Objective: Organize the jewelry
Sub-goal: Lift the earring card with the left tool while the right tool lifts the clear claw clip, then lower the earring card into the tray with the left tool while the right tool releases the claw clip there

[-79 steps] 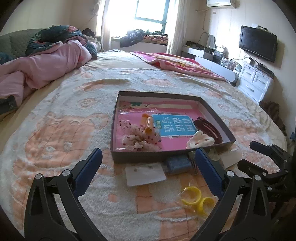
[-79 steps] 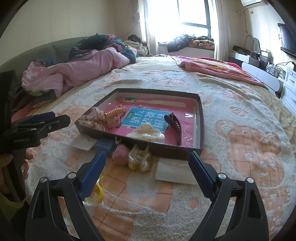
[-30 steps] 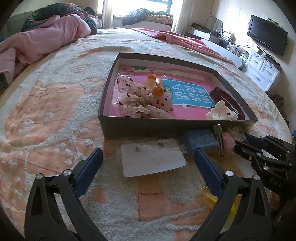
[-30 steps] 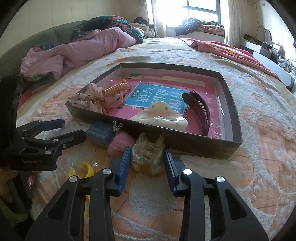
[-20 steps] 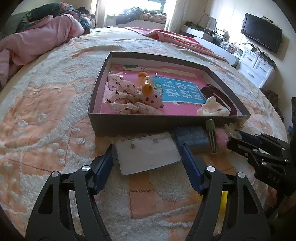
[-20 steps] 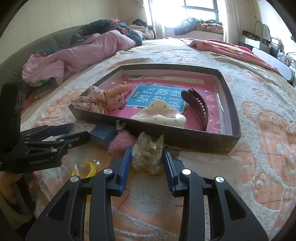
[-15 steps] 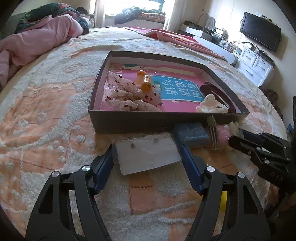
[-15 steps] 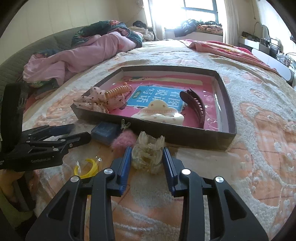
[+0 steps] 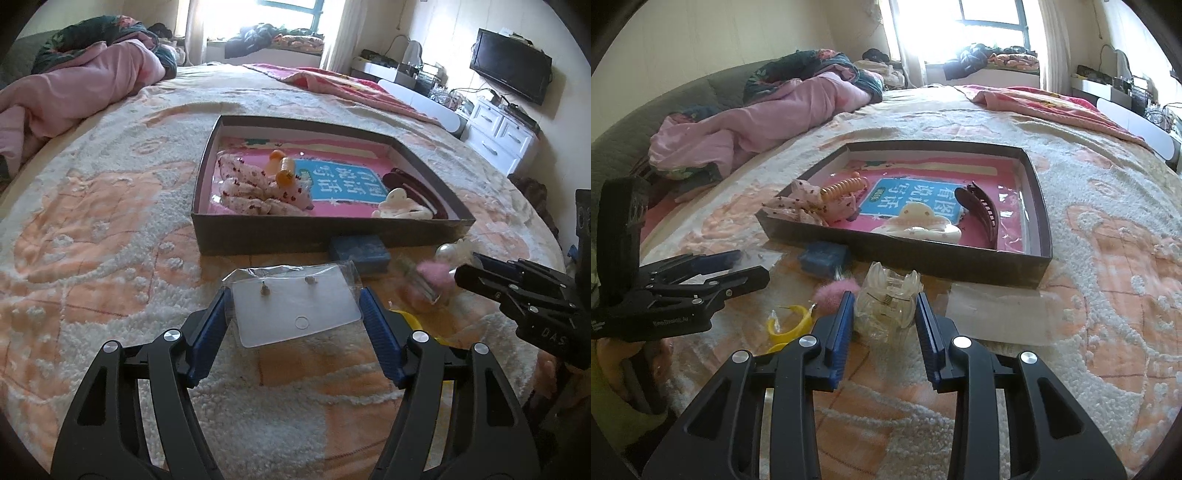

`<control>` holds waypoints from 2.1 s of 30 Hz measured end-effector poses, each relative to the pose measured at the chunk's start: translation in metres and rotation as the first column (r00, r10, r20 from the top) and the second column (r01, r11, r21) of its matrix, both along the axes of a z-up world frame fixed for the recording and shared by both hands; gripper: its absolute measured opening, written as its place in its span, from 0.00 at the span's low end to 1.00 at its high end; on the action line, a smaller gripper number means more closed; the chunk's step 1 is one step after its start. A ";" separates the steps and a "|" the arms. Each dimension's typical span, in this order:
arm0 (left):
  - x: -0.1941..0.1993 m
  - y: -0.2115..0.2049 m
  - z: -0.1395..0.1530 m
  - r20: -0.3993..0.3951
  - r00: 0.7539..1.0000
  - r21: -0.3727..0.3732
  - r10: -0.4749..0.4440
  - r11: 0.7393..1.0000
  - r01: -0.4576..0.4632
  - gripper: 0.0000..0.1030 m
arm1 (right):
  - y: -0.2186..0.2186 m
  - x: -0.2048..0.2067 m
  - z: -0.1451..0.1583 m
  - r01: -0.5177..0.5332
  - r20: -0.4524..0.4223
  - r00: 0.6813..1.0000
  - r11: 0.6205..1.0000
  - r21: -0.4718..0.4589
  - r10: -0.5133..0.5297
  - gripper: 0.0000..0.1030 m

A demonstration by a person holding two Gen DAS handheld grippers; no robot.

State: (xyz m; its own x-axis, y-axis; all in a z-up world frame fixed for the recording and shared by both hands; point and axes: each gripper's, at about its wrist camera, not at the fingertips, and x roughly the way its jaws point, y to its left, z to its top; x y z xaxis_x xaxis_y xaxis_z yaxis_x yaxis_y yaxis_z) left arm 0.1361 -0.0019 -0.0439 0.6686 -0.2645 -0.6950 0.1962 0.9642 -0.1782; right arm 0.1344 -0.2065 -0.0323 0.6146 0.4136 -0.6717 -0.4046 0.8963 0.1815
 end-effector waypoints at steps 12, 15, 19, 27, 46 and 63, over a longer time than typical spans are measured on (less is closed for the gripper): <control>-0.004 -0.012 0.014 0.033 0.999 -0.007 -0.026 1.000 0.026 0.60 | -0.012 -0.003 0.005 0.022 -0.013 1.000 1.000 0.017 -0.022 0.31; -0.004 -0.012 0.013 0.032 0.999 -0.010 -0.025 1.000 0.025 0.60 | -0.021 -0.001 0.001 0.042 -0.040 0.998 0.998 0.040 -0.040 0.31; -0.003 -0.012 0.014 0.033 0.999 -0.015 -0.026 1.000 0.026 0.60 | -0.032 0.001 -0.003 0.073 -0.067 0.995 0.996 0.060 -0.069 0.31; 0.003 -0.018 0.018 0.036 0.999 -0.020 -0.034 0.999 0.035 0.60 | -0.051 0.007 -0.006 0.111 -0.114 0.989 0.987 0.118 -0.097 0.33; 0.033 -0.037 0.034 0.081 0.995 -0.015 -0.060 0.998 0.062 0.60 | -0.058 0.021 0.015 0.141 -0.052 0.989 0.984 0.112 -0.136 0.32; 0.087 -0.058 0.026 0.060 0.996 0.028 -0.072 0.997 0.070 0.60 | -0.065 0.064 0.025 0.190 0.024 0.981 0.981 0.032 -0.191 0.32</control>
